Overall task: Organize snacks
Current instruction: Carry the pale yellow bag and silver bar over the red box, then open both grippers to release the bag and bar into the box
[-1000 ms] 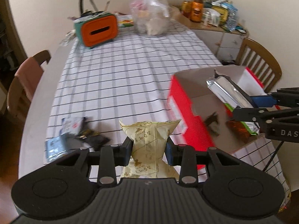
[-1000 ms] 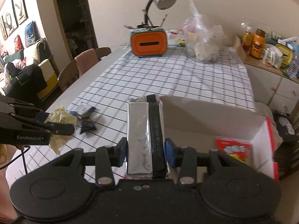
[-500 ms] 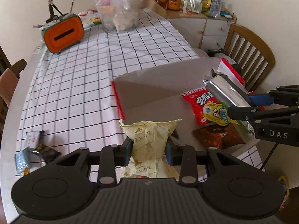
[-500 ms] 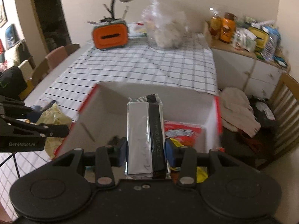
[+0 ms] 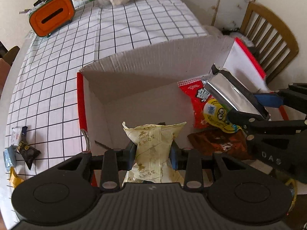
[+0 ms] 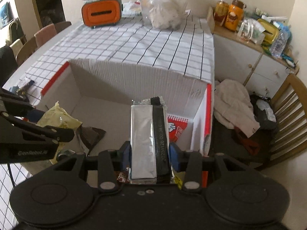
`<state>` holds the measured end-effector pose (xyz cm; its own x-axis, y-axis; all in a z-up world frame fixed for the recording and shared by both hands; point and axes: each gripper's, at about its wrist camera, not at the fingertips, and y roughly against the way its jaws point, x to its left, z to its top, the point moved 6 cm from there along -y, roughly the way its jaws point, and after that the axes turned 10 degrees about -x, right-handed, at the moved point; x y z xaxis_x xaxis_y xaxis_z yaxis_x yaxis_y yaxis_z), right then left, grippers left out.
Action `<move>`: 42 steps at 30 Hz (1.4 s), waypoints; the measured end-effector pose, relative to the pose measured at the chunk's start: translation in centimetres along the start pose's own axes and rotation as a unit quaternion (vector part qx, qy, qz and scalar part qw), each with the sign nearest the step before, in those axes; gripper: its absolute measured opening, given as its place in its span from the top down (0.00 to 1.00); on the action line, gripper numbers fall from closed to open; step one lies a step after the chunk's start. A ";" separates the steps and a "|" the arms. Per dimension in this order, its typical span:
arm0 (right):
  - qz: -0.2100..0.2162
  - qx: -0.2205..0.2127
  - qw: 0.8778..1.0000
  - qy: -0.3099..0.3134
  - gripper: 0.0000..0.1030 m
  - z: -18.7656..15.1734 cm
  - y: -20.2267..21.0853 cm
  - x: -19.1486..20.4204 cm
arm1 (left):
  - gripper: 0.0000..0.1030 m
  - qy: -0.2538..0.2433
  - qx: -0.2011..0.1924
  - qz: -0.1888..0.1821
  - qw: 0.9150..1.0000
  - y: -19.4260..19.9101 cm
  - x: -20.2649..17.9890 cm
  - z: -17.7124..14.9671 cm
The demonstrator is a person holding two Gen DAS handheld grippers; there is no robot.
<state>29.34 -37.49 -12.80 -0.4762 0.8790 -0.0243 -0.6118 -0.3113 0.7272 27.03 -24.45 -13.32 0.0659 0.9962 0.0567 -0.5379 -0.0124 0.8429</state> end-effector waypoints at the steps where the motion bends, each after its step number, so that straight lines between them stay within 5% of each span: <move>1: 0.000 0.003 1.000 0.002 0.60 0.0 -0.2 0.1 | 0.67 -0.002 0.006 0.002 1.000 -0.3 -0.1 0.0; 17: -0.003 0.040 0.999 -0.008 0.60 -0.9 -2.0 -0.2 | 0.66 0.004 0.083 0.002 0.997 -3.2 -0.5 0.4; 32: 0.016 0.015 0.999 -0.034 0.55 -0.3 0.8 0.2 | 0.58 0.010 0.034 -0.026 0.999 -0.1 0.2 0.3; 42: 0.035 -0.026 0.998 -0.053 0.40 1.0 4.5 1.9 | 0.46 0.025 -0.018 -0.052 0.998 3.9 2.0 0.1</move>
<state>26.35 -36.85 -8.91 -0.4512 0.8869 0.0990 -0.6124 -0.3884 0.6886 25.12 -22.53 -9.83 0.0815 0.9949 -0.0585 -0.5597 0.0943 0.8233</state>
